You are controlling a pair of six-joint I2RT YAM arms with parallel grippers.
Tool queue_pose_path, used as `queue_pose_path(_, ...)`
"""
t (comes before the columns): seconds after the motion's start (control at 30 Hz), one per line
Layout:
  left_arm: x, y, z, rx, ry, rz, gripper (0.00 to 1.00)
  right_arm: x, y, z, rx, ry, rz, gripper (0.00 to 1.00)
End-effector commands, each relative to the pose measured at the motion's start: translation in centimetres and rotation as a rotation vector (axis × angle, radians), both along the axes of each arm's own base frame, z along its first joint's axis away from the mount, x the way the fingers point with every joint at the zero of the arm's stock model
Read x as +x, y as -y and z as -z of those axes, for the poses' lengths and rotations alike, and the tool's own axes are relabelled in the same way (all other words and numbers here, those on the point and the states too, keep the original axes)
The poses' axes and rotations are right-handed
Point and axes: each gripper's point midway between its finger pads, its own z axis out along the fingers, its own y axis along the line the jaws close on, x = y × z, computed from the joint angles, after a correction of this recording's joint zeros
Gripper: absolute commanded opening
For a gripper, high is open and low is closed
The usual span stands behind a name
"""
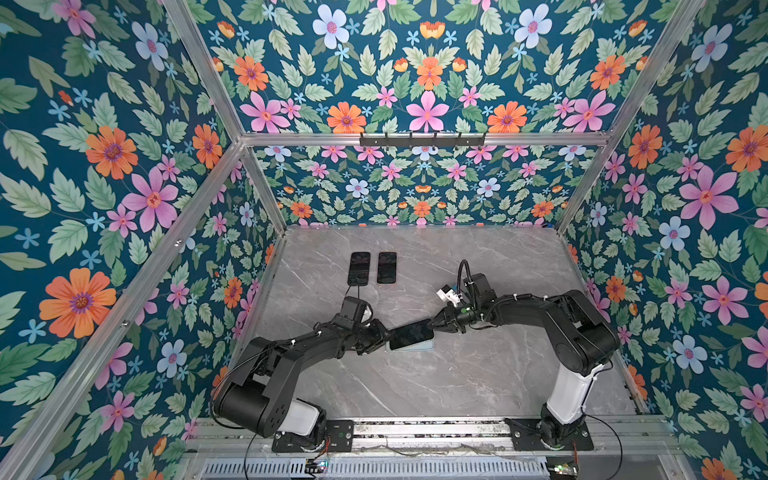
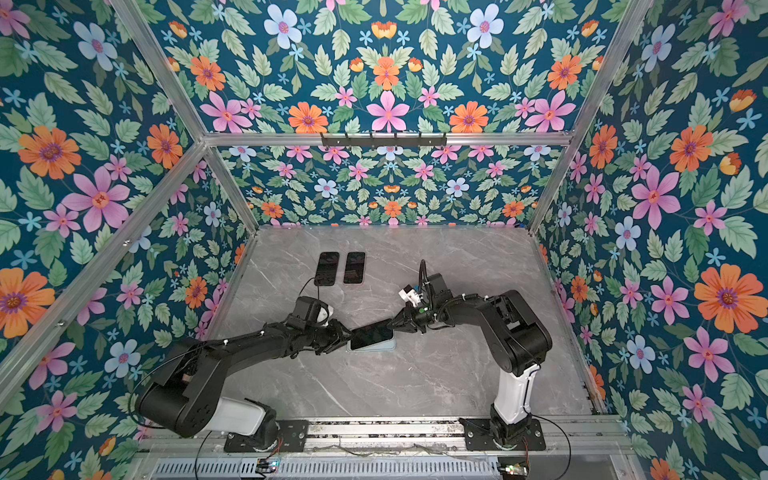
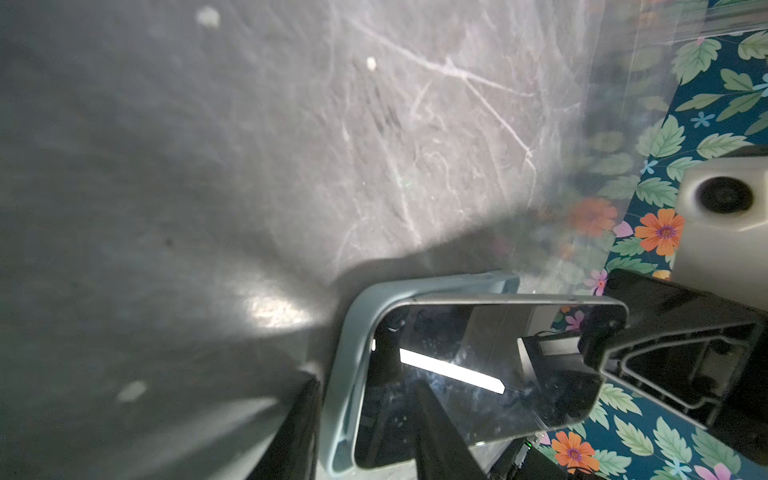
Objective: Put the phone into the phone case
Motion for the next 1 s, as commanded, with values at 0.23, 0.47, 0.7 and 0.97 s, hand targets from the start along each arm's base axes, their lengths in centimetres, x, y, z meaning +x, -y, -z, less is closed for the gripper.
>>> queue_pose_path(0.23,0.0,0.2,0.2,-0.012,-0.003,0.005,0.39,-0.7,0.2,2.6,-0.066,-0.005,-0.001,0.0)
queue_pose_path(0.47,0.0,0.2,0.2,-0.014,-0.001,0.003,0.39,-1.1,0.5,4.0,-0.115,-0.015,-0.008,0.0)
queue_pose_path(0.7,-0.1,0.4,0.2,-0.037,-0.002,-0.001,0.39,-1.5,0.6,5.1,-0.165,-0.018,-0.009,0.0)
queue_pose_path(0.97,-0.4,0.7,0.1,-0.057,0.001,-0.006,0.38,-2.0,0.0,5.9,-0.21,-0.014,-0.024,0.0)
